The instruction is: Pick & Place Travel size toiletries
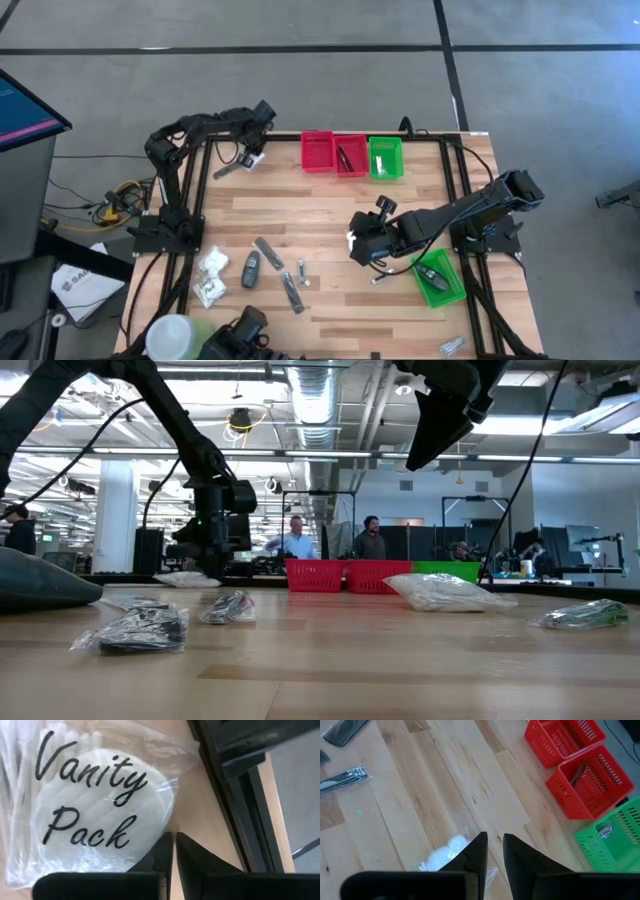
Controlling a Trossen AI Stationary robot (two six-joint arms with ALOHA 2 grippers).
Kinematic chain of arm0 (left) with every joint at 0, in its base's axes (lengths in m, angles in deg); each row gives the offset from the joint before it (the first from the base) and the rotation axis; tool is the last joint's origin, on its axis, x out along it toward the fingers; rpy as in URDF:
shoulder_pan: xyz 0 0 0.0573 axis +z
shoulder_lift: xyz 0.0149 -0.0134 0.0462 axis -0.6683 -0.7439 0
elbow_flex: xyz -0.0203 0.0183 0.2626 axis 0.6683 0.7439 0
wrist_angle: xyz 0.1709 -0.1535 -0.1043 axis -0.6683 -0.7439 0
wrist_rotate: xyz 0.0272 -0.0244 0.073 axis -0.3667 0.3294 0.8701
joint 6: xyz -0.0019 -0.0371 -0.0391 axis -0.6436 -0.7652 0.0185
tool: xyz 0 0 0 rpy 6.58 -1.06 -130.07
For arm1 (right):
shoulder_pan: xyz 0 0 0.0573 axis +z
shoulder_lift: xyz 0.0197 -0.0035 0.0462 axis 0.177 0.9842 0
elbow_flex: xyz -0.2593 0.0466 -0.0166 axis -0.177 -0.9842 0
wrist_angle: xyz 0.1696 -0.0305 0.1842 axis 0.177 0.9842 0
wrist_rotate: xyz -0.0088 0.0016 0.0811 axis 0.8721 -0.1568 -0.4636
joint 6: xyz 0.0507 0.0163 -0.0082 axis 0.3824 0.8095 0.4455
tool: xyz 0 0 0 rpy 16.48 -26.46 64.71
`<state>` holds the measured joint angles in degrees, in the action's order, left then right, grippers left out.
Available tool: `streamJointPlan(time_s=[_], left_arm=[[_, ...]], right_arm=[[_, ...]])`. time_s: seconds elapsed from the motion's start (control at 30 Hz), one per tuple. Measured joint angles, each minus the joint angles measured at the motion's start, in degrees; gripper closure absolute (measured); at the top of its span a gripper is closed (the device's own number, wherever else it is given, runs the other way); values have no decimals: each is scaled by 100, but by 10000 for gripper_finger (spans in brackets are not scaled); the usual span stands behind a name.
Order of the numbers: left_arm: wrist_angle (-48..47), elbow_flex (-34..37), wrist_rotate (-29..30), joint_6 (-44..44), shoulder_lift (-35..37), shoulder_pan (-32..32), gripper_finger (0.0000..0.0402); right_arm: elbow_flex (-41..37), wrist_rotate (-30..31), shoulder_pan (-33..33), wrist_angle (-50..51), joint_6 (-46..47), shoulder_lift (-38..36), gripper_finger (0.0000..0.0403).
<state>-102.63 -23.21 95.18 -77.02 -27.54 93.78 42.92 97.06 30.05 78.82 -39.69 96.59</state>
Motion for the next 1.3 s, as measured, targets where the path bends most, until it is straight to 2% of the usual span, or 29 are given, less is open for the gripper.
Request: streamJointPlan(time_s=[0.8,0.97,1.07,1.17,1.3], left_arm=[[-126,31,133,815,-17,-1356,382],[-122,52,93,1865,61,-1639,382],[-197,77,-153,2650,251,-1848,382],[-129,67,-53,3167,569,-1977,382],[-110,61,336,4291,1005,-2073,382]], right_arm=[[0,23,37,2,-419,0,349],[0,23,81,2,-476,0,349],[0,23,79,2,-476,0,349],[0,24,78,-1,-472,0,349],[0,25,76,-81,-473,0,349]])
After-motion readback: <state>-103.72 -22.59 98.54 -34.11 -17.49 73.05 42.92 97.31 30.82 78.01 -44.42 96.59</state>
